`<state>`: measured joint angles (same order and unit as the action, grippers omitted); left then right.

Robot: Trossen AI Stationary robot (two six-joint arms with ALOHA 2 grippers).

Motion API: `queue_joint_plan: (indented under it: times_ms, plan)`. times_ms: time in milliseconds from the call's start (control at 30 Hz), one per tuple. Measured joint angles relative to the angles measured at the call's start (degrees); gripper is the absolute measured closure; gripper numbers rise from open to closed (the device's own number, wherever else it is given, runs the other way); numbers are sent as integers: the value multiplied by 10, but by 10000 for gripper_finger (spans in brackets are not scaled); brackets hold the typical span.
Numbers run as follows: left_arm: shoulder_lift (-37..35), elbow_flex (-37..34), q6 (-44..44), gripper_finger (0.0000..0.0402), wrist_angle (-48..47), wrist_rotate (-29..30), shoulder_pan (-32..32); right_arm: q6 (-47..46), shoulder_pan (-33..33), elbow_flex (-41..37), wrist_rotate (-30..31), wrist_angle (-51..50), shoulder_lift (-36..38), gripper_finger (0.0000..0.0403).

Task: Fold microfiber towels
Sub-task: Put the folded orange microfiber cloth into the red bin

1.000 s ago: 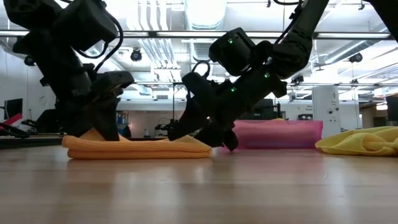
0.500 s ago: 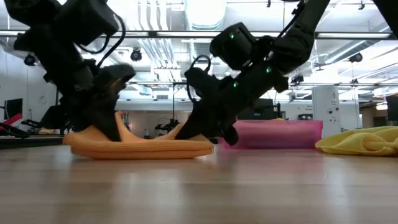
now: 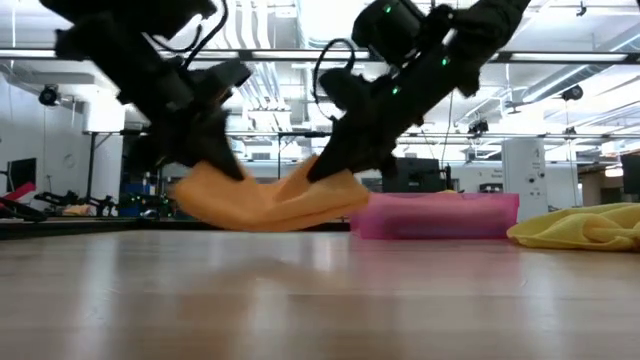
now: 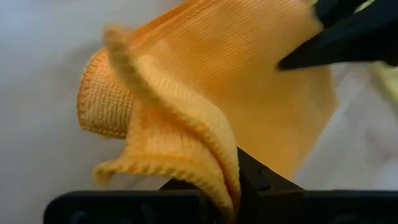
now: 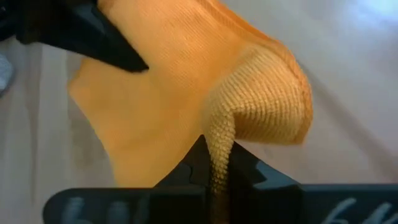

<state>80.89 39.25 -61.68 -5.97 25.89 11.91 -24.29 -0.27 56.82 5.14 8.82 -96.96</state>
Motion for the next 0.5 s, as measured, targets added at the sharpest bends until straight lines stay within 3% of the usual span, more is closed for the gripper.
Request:
queue_joint_plan:
  times_ms: [167, 500]
  plan:
    - [0, 6, 89, 396, 107, 1, -33, 27, -1, 0, 51, -53, 48, 389]
    - [1, 8, 210, 399, 234, -13, -94, 59, -6, 0, 117, -148, 137, 390]
